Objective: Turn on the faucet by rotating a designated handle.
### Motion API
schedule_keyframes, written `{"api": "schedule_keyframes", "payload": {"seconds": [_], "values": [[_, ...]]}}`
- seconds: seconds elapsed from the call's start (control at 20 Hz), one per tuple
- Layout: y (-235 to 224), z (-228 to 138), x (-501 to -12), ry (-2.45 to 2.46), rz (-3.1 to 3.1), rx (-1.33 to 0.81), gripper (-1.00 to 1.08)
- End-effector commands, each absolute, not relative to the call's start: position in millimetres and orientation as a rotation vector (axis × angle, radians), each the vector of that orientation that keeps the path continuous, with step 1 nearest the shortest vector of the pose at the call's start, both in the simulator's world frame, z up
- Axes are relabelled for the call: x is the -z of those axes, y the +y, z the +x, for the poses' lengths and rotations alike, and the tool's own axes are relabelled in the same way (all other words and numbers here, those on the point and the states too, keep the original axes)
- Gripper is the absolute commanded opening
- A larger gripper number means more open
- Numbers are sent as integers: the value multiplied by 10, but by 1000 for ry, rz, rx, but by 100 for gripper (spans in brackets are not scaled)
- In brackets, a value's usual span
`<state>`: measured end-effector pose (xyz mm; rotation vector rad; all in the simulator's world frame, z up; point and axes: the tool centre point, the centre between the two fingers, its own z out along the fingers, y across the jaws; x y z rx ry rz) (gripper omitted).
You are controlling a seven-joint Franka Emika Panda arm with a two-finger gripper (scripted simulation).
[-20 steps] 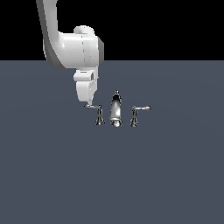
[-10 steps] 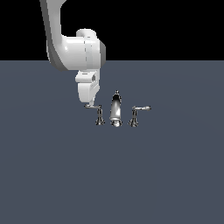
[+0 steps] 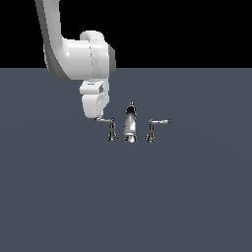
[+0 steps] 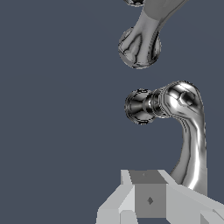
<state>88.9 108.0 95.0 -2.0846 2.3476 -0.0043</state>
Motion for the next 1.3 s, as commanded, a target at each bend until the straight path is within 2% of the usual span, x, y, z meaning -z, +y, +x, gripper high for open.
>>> {"api": "schedule_keyframes", "payload": {"seconds": [0.0, 0.2, 0.3, 1.25], "values": [[1136, 799, -949, 2347, -2089, 1, -100], [1198, 680, -949, 2347, -2088, 0, -100], [1093, 760, -950, 2357, -2069, 12, -100], [1054, 212, -949, 2348, -2087, 1, -100]]}}
